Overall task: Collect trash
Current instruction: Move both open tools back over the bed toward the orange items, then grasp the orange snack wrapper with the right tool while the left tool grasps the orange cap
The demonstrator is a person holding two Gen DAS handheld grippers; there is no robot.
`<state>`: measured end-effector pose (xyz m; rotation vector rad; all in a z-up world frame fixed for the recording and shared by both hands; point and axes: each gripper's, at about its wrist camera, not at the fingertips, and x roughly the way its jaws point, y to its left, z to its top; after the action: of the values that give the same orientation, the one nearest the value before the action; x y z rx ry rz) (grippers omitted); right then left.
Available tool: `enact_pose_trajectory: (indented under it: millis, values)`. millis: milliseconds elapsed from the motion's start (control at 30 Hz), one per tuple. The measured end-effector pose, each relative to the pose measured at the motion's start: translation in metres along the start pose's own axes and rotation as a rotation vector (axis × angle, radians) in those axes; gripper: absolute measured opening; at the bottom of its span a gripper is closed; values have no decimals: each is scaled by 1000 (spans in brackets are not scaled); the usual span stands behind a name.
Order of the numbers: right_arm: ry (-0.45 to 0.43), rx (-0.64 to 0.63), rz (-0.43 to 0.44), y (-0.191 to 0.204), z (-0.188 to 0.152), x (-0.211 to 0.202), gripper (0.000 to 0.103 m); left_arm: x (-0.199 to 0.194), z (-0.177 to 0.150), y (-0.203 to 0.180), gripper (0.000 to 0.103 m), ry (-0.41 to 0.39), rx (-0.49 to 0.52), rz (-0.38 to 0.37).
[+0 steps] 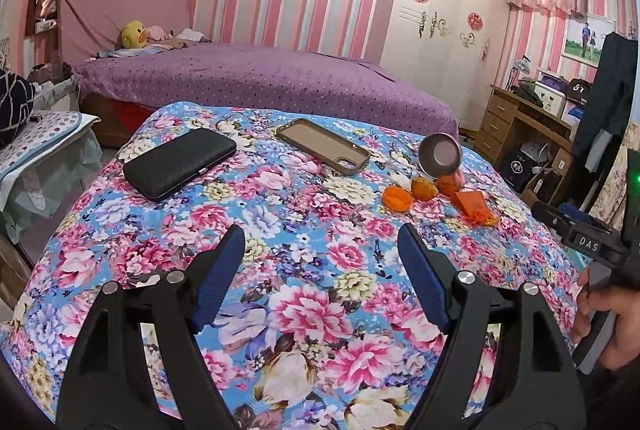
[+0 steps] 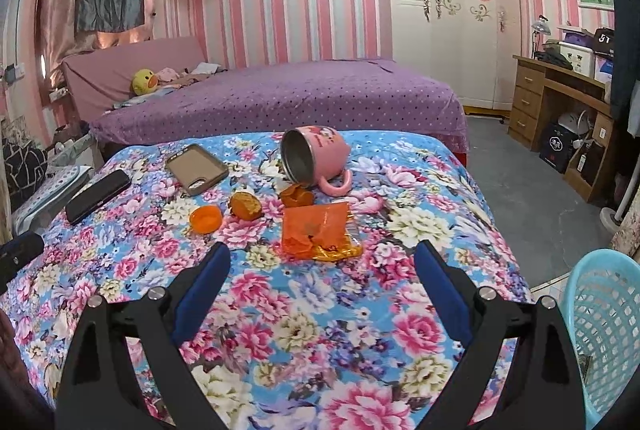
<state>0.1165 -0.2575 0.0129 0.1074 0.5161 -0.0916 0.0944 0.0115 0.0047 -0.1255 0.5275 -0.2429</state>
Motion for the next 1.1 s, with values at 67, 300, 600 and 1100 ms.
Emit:
enact_pose_trajectory:
  millis: [67,300,600,1100]
  values:
    - [0,-5,-4,2,0,1,91,1,1,1,77,-1,-5,-2]
    - [2,-2,-13,2,1,2,91,2,1,1,77,-2,1,-6]
    - [0,-5,-14,0,1,4,91,3,1,-2,77,-1,2,-9]
    - [73,7,-31,-23,6,24,95,34,18,4,81,66,-8,3]
